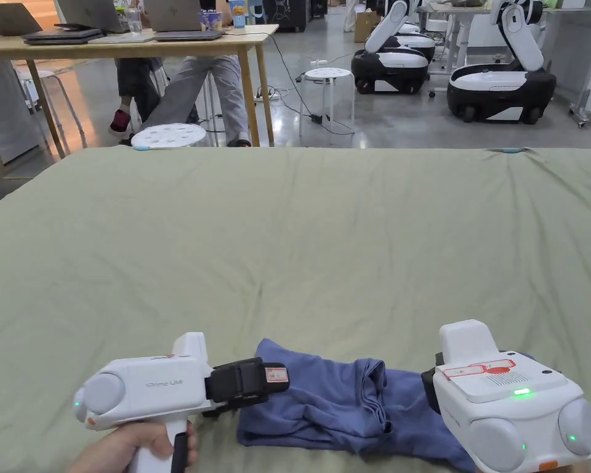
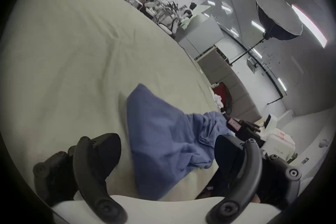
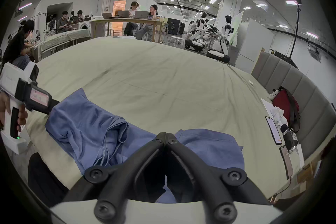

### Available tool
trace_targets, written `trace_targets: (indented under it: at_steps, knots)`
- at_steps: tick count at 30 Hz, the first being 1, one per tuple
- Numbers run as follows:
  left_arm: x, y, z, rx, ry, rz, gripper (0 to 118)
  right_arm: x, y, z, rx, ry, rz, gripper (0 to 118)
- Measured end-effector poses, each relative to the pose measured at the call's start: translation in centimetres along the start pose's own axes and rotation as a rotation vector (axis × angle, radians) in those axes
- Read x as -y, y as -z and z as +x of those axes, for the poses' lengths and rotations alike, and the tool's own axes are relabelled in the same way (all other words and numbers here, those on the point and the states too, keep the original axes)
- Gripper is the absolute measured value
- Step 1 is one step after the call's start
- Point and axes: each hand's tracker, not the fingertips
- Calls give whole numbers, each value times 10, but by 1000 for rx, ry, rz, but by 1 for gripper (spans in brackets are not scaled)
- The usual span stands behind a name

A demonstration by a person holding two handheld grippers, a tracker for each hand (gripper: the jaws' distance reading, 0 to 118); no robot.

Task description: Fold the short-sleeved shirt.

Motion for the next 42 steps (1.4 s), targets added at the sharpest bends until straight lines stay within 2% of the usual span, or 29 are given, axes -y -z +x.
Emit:
trace_targets:
  at_steps: [5,7,8,9,11,13,20,26,30,34,37,39,42]
  knots:
    - [0,21,1,67,-59,52,108,2,-2,3,9,5,-5,0]
    - [1,30,5,101,-57,34,97,2,-2,5,12,8,-7,0]
    - [2,34,10,95,-48,27,88,3,-2,5,13,12,-8,0]
    - [5,37,12,40,-13,20,68,3,-2,6,13,14,-8,0]
    - [7,40,15,-58,22,14,16,3,-2,7,16,18,-9,0]
    - [8,38,11,4,-21,5,16,4,-1,8,14,19,-12,0]
    - [4,2,8,-42,52,78,14,5,-1,9,13,20,-12,0]
    - [-3,-81,-39,-198,-21,193,14,3,-2,9,3,32,1,0]
    - [-1,-116,-53,-242,-62,226,14,1,0,2,-17,26,7,0]
    - [0,-110,-30,-229,-18,215,14,1,0,-5,-35,23,10,0]
    - [-5,-99,2,-156,14,218,14,2,-1,-7,-42,15,8,0]
    - [-8,-86,27,-135,82,205,14,3,-2,-6,-42,12,8,0]
    - [-10,-57,59,-113,109,183,14,3,-3,-1,-35,22,2,0]
